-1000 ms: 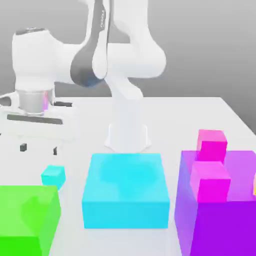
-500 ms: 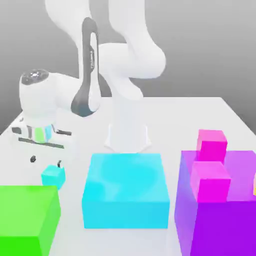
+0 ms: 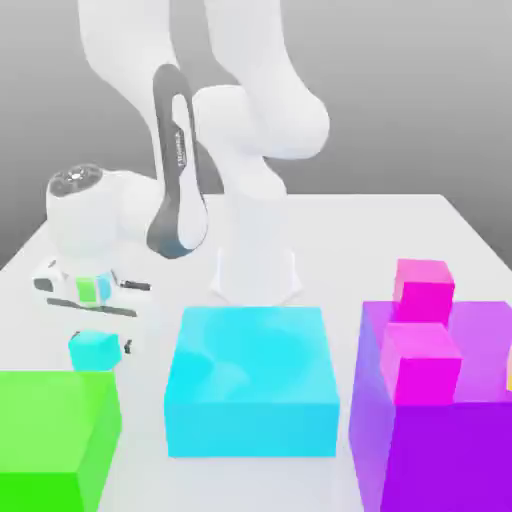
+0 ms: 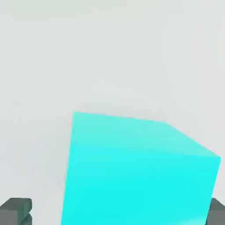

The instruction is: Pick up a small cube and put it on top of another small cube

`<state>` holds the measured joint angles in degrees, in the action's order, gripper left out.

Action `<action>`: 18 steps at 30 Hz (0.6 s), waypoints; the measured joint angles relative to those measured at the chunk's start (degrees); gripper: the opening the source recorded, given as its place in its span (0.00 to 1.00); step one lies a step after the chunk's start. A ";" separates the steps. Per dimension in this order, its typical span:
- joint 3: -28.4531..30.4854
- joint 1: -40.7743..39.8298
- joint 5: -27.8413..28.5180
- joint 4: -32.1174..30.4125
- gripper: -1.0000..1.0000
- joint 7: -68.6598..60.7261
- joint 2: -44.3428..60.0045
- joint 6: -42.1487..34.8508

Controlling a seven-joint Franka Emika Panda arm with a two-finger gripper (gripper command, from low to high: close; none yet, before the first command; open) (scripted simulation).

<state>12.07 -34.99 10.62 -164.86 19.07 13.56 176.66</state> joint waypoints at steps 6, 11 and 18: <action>-11.06 -10.79 -2.76 -0.12 0.00 -2.35 0.74 2.42; -11.63 -11.30 -2.97 -0.13 0.00 -2.50 0.77 2.51; 1.70 1.16 2.37 0.08 0.00 1.80 -0.25 -0.64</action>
<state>13.77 -33.83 13.00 -164.78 20.87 13.31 176.02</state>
